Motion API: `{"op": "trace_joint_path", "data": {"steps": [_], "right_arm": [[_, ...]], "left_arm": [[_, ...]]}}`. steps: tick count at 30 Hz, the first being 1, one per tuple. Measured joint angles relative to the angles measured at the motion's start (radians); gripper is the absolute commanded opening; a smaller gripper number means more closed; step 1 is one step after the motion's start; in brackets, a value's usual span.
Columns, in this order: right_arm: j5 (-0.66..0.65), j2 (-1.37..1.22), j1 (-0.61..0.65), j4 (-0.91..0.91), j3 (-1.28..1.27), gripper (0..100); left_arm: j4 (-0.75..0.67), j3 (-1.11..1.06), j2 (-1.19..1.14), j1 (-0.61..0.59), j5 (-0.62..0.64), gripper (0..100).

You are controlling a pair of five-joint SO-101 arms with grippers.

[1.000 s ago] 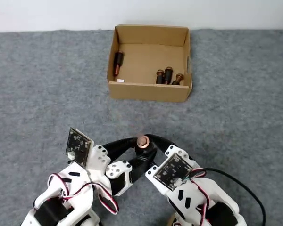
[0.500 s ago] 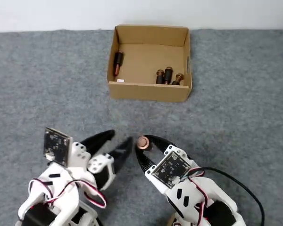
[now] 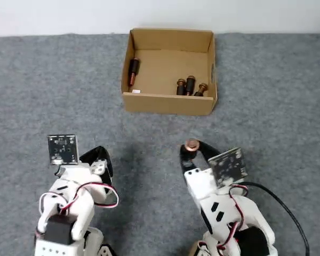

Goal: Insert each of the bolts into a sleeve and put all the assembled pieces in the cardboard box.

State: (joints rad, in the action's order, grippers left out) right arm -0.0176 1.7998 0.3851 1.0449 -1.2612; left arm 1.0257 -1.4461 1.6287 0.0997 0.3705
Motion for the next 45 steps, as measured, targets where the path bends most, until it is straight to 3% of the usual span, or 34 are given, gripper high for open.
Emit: {"op": "trace_joint_path", "data": {"steps": [8, 13, 22, 31, 45], "right_arm": [[0.121, 0.000, -0.196, 0.198, 0.025, 0.8], [0.126, 0.000, -0.253, 0.238, 0.083, 0.8], [0.126, -0.046, -0.262, 0.270, 0.089, 0.8], [0.193, -0.542, -0.262, 0.098, 0.394, 0.8], [0.199, -1.485, -0.262, -0.311, 0.985, 0.8]], "left_arm": [[-0.198, -0.227, 0.000, -0.081, -0.186, 0], [-0.212, -0.252, -0.002, -0.081, -0.265, 0], [-0.190, -0.252, -0.002, -0.086, -0.273, 0], [-0.089, -0.252, -0.002, -0.089, -0.273, 1], [-0.087, -0.252, -0.002, -0.129, -0.273, 1]]}}
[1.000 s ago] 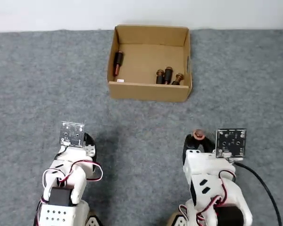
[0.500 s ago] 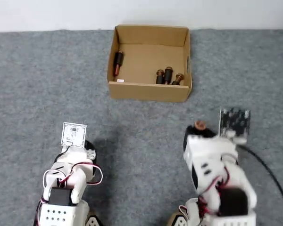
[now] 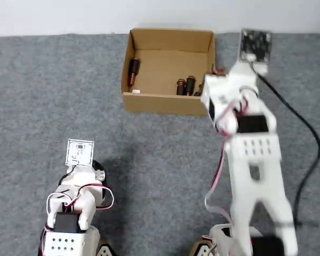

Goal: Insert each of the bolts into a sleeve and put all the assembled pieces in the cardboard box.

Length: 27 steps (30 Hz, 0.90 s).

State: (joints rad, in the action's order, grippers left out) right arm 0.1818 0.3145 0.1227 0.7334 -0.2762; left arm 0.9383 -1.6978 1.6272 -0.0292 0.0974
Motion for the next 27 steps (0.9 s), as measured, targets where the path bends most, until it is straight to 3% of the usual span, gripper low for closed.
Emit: {"op": "trace_joint_path", "data": {"steps": [8, 18, 27], "right_arm": [[-0.003, -0.436, 0.011, -0.141, 0.290, 0.8], [-0.169, -0.879, 0.037, -0.150, 0.572, 0.8], [-0.377, -1.066, 0.041, -0.112, 0.692, 3.0]], "left_arm": [[0.025, 0.000, 0.000, 0.000, 0.000, 1], [0.025, 0.000, 0.000, 0.000, 0.000, 1], [0.025, 0.000, 0.000, 0.000, 0.000, 1]]}}
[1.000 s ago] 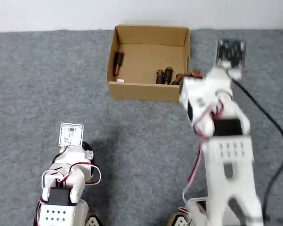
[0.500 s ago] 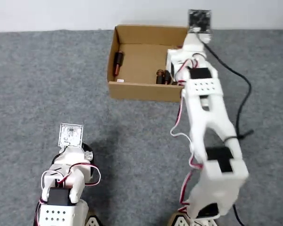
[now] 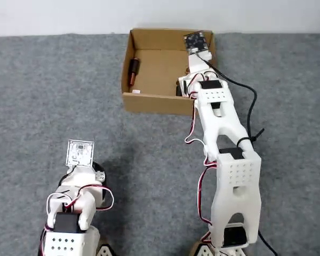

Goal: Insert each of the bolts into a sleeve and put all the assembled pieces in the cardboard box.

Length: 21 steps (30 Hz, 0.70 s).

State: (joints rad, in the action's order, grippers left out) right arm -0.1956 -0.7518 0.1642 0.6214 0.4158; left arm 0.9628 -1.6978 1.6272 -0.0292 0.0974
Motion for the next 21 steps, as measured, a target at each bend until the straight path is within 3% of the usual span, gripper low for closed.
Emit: {"op": "trace_joint_path", "data": {"steps": [5, 14, 21], "right_arm": [[-0.028, -0.021, 0.000, 0.034, 0.032, 16.4], [-0.031, -0.020, 0.000, 0.069, 0.037, 7.6], [-0.032, 0.068, 0.000, 0.201, 0.032, 0.7]], "left_arm": [[0.000, 0.000, 0.000, 0.000, 0.000, 1], [0.000, 0.000, 0.000, 0.000, 0.000, 1], [0.000, 0.000, 0.000, 0.000, -0.006, 1]]}}
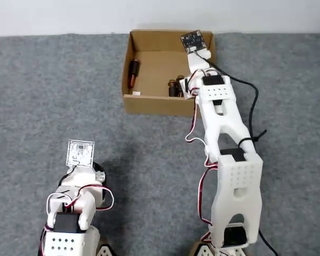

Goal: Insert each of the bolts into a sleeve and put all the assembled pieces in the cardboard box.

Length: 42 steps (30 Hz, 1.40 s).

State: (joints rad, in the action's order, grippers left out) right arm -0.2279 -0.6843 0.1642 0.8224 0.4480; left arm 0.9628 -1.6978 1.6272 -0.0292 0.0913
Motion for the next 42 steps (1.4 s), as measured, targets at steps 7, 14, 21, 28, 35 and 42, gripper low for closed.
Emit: {"op": "trace_joint_path", "data": {"steps": [7, 14, 21, 28, 35, 42], "right_arm": [[0.005, 0.157, -0.002, 0.192, 0.000, 0.9], [0.141, 0.331, -0.002, 0.390, 0.000, 0.9], [0.252, 0.482, -0.002, 0.658, 0.000, 0.9], [0.361, 0.612, -0.002, 0.907, 0.000, 0.9], [0.388, 0.735, -0.044, 0.931, 0.000, 0.9], [0.388, 0.961, -0.109, 0.931, -0.181, 1.1]], "left_arm": [[0.000, 0.000, 0.000, 0.000, -0.002, 1], [-0.015, 0.000, 0.000, 0.000, -0.002, 1], [-0.017, 0.000, 0.000, 0.000, -0.002, 1], [-0.017, 0.000, 0.000, 0.000, -0.002, 1], [-0.017, 0.000, 0.000, 0.000, -0.002, 1], [-0.017, 0.000, 0.000, 0.000, -0.002, 1]]}}
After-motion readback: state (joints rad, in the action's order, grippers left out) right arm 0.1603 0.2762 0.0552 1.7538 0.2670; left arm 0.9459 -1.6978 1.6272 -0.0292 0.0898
